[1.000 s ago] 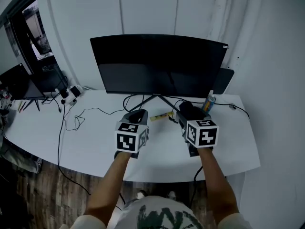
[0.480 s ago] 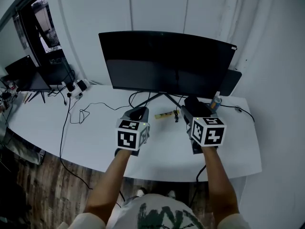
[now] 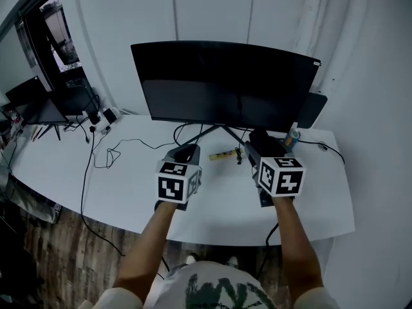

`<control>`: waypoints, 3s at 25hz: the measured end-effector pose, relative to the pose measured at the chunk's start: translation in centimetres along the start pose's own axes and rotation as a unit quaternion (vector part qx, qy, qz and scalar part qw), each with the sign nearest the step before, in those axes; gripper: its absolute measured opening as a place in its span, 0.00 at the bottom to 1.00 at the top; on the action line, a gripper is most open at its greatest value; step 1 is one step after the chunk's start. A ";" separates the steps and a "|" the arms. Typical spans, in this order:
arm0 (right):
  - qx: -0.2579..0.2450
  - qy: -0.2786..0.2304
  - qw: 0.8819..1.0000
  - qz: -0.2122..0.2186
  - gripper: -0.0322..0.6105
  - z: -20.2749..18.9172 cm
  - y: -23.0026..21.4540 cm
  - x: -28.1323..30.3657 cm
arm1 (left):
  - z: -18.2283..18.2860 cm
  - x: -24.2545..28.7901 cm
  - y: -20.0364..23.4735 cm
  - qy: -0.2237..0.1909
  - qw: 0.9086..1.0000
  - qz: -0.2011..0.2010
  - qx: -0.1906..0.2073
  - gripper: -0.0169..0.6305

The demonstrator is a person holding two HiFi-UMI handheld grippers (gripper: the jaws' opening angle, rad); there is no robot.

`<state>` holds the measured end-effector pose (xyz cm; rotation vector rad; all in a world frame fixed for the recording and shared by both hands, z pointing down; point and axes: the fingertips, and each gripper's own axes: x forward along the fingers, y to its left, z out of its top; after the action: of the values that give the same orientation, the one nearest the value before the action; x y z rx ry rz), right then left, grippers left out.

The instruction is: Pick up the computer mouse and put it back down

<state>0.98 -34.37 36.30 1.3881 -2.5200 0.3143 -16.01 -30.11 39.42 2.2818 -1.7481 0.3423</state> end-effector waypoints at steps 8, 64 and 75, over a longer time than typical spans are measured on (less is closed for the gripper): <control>0.003 0.005 1.000 -0.007 0.53 -0.5 -0.3 0.1 | -0.2 0.5 -0.1 0.002 1.000 -0.008 -0.001 0.03; 0.083 0.220 0.967 -0.094 0.54 -27.6 1.1 3.7 | -9.8 0.3 3.2 0.072 0.994 -0.075 0.038 0.03; 0.071 0.226 0.967 -0.098 0.54 -27.8 1.2 3.8 | -10.0 0.4 3.0 0.075 0.994 -0.076 0.037 0.03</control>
<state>1.03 -28.32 63.77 1.4102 -2.0079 0.6948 -19.16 -27.89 49.11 2.3553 -1.5025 0.5425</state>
